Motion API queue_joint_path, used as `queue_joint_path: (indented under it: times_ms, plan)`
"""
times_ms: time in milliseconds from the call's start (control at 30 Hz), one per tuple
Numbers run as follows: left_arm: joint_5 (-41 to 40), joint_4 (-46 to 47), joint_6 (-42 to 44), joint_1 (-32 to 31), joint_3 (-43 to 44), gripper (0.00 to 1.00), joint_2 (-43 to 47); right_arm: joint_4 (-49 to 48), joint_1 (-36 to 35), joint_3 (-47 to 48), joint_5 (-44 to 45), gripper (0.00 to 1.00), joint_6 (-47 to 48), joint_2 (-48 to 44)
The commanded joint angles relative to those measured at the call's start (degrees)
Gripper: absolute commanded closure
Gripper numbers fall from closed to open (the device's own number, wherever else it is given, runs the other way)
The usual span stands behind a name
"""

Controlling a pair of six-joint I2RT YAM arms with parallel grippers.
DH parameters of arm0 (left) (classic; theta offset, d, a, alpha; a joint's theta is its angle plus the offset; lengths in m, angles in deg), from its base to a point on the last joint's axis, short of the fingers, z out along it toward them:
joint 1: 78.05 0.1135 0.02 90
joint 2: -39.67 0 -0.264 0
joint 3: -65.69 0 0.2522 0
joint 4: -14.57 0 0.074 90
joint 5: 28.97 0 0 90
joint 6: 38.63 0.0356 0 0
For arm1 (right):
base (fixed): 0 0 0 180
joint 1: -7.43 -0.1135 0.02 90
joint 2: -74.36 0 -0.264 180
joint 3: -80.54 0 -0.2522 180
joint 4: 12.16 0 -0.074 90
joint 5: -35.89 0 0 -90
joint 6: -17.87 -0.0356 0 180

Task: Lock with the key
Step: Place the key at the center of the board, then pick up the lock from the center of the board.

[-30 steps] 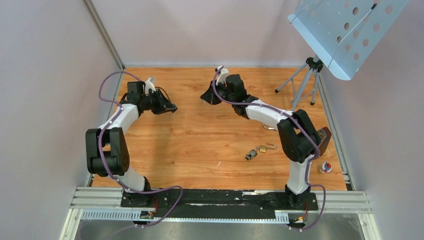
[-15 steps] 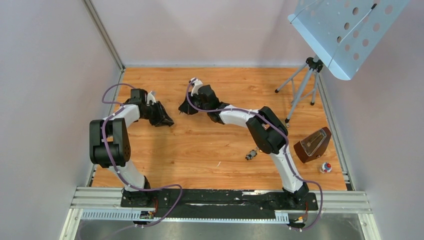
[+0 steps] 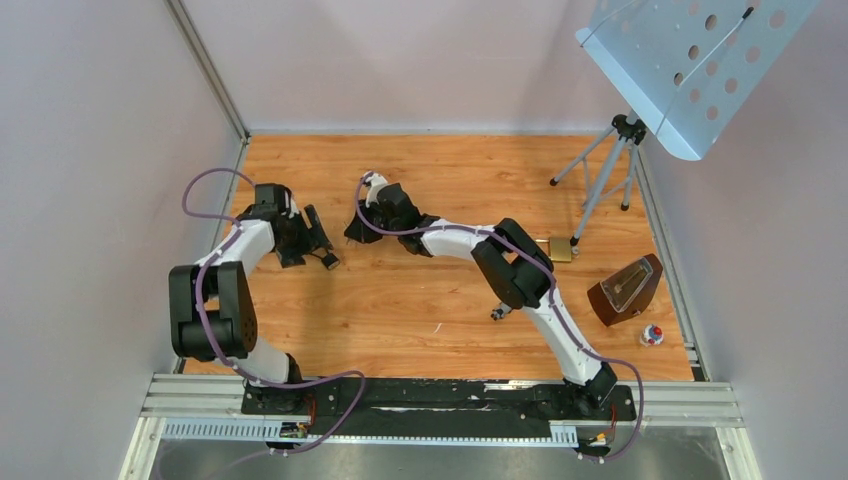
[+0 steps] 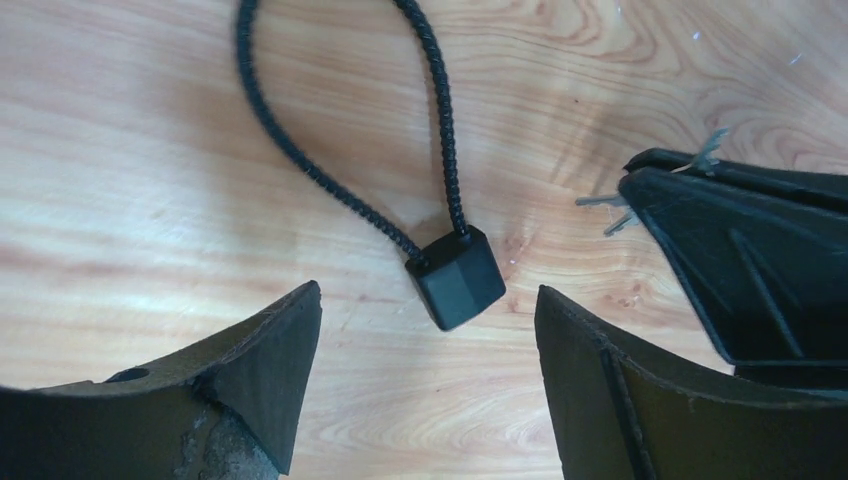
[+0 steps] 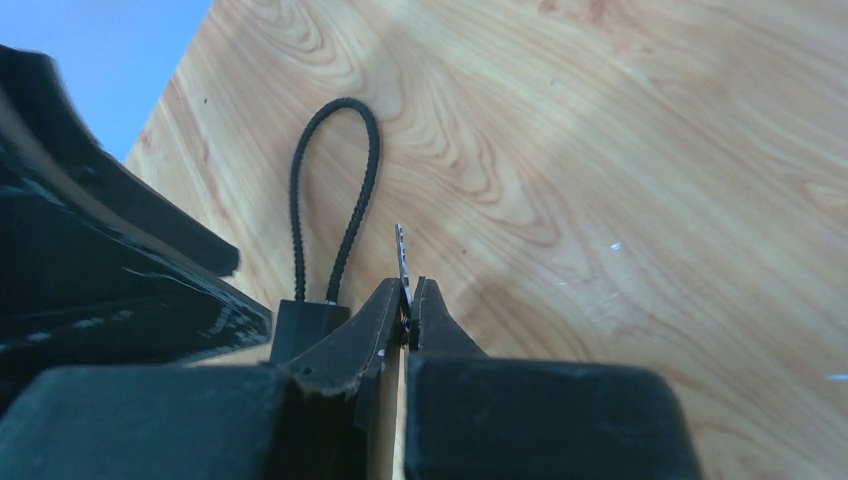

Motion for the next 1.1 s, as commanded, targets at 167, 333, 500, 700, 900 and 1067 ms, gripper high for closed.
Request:
queue_joint_path:
  times_ms: [167,333,500,700,900,1067]
  plan:
    - [-12.1,-3.2,-1.4,0.3,0.5,0.12,16.0,5.6,-0.3,4.4,-2.6,0.66,0.8,-1.6]
    - [-19.8,-5.9,-2.0,0.4,1.9,0.01,23.2,10.5,1.7,2.0,-3.5,0.40,-0.1,-7.6]
    - [-18.0,-6.3,-1.7,1.3,1.8,0.00,27.6,17.6,7.3,-4.2,0.2,0.38,-0.9,-16.1]
    - [-9.8,-2.7,-2.3,2.1,0.1,0.00,29.2,32.2,14.6,-15.3,13.2,0.47,-1.0,-28.7]
    - [-9.6,7.2,-5.5,2.0,-3.4,0.00,31.3,43.0,20.8,-28.4,24.6,0.46,-8.4,-41.8]
    - [-8.6,13.0,-5.2,2.0,-4.4,0.01,30.9,54.2,21.0,-31.7,33.2,0.49,-18.8,-45.5]
